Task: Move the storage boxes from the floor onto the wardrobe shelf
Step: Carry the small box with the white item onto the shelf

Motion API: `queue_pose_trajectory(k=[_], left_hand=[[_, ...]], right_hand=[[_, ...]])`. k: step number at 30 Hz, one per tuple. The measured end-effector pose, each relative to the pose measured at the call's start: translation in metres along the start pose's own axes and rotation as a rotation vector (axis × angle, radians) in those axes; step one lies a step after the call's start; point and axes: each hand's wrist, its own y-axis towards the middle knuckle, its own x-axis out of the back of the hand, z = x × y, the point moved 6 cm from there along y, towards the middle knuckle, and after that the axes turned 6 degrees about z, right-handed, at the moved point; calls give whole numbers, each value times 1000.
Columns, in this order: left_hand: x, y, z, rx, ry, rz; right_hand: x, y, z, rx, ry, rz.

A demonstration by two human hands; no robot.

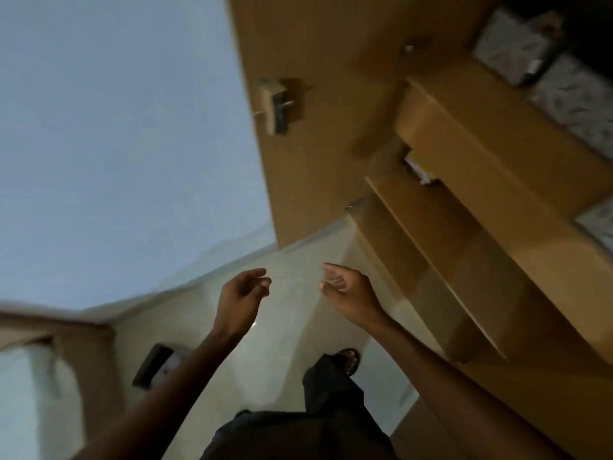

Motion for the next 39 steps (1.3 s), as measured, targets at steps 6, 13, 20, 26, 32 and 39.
queue_pose_trajectory(k=[6, 13, 20, 26, 32, 39], left_hand=[[143, -94, 64, -1, -154, -262], [287, -210, 154, 85, -265, -661], [346, -255, 226, 254, -401, -916], [373, -197, 313, 442, -432, -928], [370, -112, 427, 610, -426, -846], [335, -9, 627, 813, -353, -599]], right_hand=[[-143, -6, 72, 133, -45, 173], [-313, -28, 149, 281, -197, 467], [-443, -20, 197, 338, -318, 729], [-537, 60, 172, 269, -423, 820], [-614, 143, 78, 150, -503, 836], [-703, 239, -86, 56, -648, 831]])
